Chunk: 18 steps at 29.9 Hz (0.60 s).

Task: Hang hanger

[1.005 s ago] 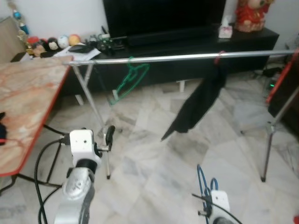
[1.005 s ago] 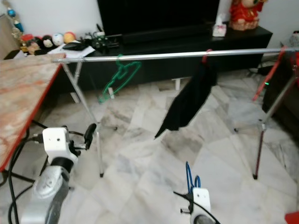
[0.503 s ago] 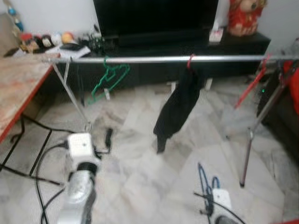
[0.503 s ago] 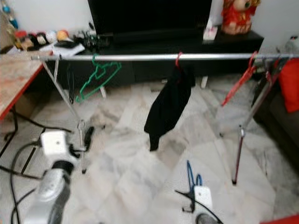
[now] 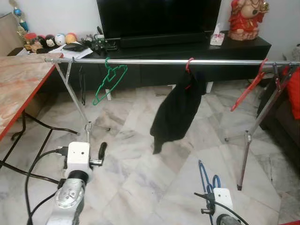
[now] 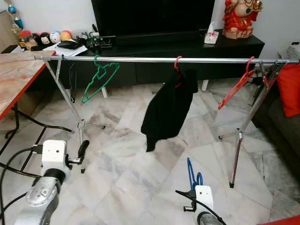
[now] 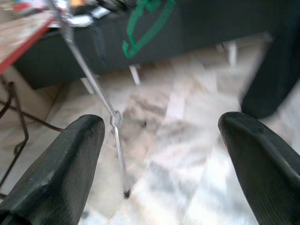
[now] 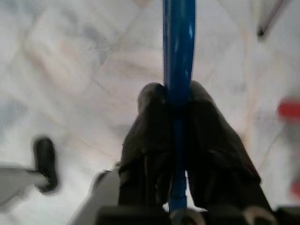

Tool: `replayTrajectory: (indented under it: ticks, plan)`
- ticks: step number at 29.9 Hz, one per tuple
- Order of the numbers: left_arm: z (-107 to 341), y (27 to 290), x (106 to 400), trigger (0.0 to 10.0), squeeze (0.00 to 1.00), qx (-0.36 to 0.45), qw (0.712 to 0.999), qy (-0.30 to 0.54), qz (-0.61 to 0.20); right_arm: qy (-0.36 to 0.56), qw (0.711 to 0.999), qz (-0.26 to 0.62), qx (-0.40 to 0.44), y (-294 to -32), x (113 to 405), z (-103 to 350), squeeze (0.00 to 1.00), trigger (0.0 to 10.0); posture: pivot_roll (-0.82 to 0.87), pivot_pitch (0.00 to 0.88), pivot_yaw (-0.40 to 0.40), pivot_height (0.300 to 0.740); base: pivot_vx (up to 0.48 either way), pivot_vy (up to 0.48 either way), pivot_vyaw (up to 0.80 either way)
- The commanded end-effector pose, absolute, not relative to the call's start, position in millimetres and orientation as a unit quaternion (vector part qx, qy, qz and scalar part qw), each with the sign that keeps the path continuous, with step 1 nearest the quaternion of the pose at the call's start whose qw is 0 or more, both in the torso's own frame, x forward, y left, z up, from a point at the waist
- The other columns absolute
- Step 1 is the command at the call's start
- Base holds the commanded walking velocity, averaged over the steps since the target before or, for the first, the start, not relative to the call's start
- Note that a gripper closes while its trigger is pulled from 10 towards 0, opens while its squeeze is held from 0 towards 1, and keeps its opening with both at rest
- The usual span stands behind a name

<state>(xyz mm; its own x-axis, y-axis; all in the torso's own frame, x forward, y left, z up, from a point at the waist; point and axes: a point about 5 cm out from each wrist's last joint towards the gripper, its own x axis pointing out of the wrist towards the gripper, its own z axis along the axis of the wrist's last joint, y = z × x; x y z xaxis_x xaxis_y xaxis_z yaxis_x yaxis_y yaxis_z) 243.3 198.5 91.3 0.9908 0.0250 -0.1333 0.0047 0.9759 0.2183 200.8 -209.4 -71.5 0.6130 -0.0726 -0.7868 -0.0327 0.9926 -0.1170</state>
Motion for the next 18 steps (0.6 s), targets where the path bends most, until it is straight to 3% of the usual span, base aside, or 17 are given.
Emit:
replayTrajectory:
  ticks: [1, 6, 8, 13, 14, 18]
  plan:
    - [85.8, 200.7, 239.2, 10.0, 0.0, 0.132, 0.987, 0.091, -0.014, 0.427, 0.9, 0.008, -0.089, -210.2, 207.2, -67.4, 0.0, 10.0, -0.09, 0.0, 0.043, 0.74, 0.0, 0.0, 0.0]
    - [82.5, 204.4, 235.9, 10.0, 0.0, 0.174, 0.977, 0.106, -0.057, 0.419, 0.9, 0.016, -0.119, -211.0, 210.1, -65.3, 0.0, 10.0, -0.09, 0.0, 0.042, 0.74, 0.0, 0.0, 0.0]
    - [84.2, 197.6, 238.9, 10.0, 0.0, 0.196, 0.969, 0.108, -0.102, 0.383, 0.912, 0.029, -0.147, -249.3, 235.1, -38.0, 0.0, 10.0, -0.08, 0.0, 0.037, 0.74, 0.0, 0.0, 0.0]
    - [84.6, 197.1, 238.9, 10.0, 0.0, 0.2, 0.968, 0.11, -0.11, 0.379, 0.912, 0.031, -0.152, -253.4, 237.6, -34.6, 0.0, 10.0, -0.08, 0.0, 0.037, 0.74, 0.0, 0.0, 0.0]
    - [88.6, 173.4, 245.4, 10.0, 0.0, 0.207, 0.956, 0.099, -0.183, 0.338, 0.92, 0.067, -0.187, -260.9, 259.6, -12.5, 0.0, 10.0, -0.1, 0.0, 0.051, 0.74, 0.0, 0.0, 0.0]
    - [90.6, 153.5, 249.6, 10.0, 0.0, 0.206, 0.945, 0.091, -0.239, 0.307, 0.92, 0.12, -0.212, -259.6, 275.9, 4.8, 0.0, 10.0, -0.11, 0.0, 0.057, 0.74, 0.0, 0.0, 0.0]
